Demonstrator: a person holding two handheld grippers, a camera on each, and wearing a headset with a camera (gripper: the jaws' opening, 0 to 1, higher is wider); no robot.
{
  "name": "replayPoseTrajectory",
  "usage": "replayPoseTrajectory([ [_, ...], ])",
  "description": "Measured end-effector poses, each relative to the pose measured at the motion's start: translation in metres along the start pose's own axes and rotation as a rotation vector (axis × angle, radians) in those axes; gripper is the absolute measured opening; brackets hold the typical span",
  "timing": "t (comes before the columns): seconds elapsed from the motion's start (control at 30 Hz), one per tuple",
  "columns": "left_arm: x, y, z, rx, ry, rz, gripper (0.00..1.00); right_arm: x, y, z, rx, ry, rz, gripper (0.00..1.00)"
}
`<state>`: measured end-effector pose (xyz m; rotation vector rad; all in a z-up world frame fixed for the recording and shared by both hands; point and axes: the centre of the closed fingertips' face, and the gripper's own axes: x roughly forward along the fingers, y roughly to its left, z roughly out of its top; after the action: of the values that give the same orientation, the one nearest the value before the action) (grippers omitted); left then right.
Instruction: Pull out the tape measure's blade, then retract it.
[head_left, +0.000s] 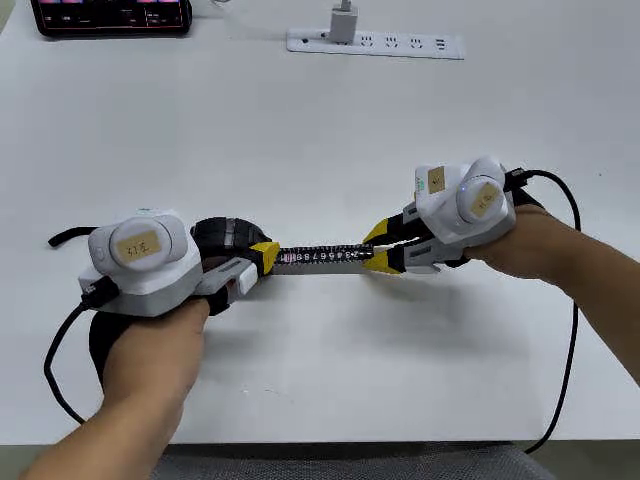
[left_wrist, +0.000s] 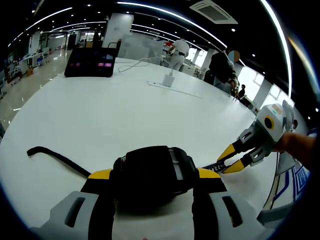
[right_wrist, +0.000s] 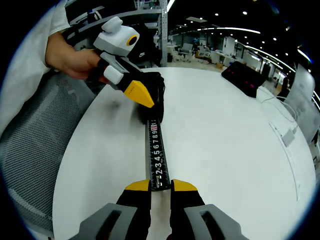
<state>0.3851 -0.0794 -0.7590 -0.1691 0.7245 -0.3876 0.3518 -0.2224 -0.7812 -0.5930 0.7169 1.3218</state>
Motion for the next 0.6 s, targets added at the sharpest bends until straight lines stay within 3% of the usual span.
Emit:
replayPoseTrajectory([
  [0.6, 0.0, 0.0, 0.0, -0.002, 0.001, -0.001, 0.58, 0.016, 0.001, 0.013, 0.008, -0.035, 0.006, 0.1],
])
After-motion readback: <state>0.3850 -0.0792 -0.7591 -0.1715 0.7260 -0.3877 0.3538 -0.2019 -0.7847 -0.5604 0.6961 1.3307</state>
